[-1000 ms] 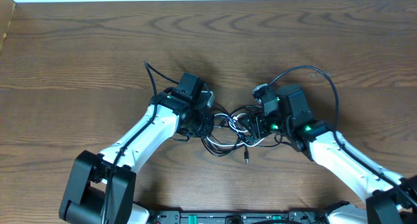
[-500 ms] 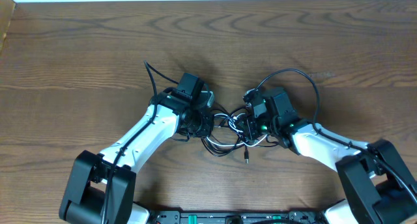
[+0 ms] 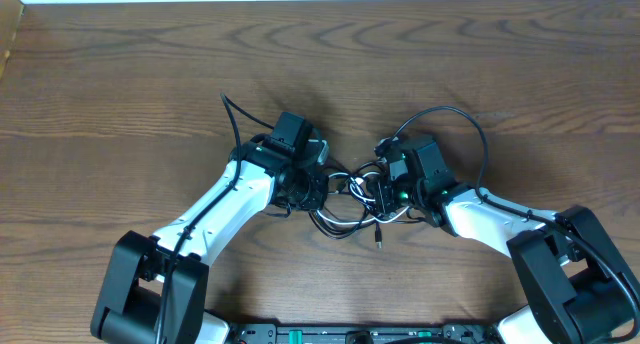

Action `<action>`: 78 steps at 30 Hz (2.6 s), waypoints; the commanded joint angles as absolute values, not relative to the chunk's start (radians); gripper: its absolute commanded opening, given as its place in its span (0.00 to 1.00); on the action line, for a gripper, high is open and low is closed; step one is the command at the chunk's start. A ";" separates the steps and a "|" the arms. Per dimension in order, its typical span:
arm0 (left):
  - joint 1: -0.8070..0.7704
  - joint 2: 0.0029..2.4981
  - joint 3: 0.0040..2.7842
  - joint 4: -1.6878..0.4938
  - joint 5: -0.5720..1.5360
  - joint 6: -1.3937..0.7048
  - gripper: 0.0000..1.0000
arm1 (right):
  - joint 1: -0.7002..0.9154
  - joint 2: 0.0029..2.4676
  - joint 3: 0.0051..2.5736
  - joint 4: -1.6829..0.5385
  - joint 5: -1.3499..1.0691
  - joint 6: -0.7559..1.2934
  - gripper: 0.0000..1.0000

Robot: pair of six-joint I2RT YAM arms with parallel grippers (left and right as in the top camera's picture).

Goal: Untangle cables

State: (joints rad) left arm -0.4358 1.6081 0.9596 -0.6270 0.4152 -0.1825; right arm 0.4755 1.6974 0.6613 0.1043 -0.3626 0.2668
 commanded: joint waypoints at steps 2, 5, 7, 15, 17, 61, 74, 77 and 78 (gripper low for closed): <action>-0.438 1.601 0.953 -0.631 0.408 -0.168 0.08 | 0.456 1.699 0.675 0.126 -0.289 0.345 0.01; -0.438 1.601 0.953 -0.630 0.406 -0.168 0.08 | 0.410 1.696 0.675 0.122 -0.280 0.441 0.01; -0.438 1.601 0.953 -0.630 0.406 -0.168 0.08 | 0.383 1.696 0.675 0.092 -0.234 0.507 0.01; -0.438 1.601 0.953 -0.631 0.406 -0.168 0.08 | 0.322 1.696 0.673 -0.036 -0.088 0.705 0.01; -0.438 1.601 0.953 -0.632 0.406 -0.168 0.08 | 0.319 1.696 0.673 -0.044 -0.088 0.716 0.01; -0.424 0.915 1.005 -0.868 -0.159 -0.505 0.08 | 0.271 1.693 0.673 -0.050 -0.167 0.691 0.01; -0.424 1.090 1.005 -0.950 -0.081 -0.579 0.27 | 0.271 1.693 0.673 -0.049 -0.167 0.691 0.01; -0.424 1.160 1.005 -0.917 0.080 -0.529 0.34 | 0.271 1.693 0.673 -0.049 -0.167 0.691 0.03; -0.424 1.181 1.005 -0.907 0.122 -0.510 0.35 | 0.271 1.693 0.673 -0.049 -0.167 0.691 0.04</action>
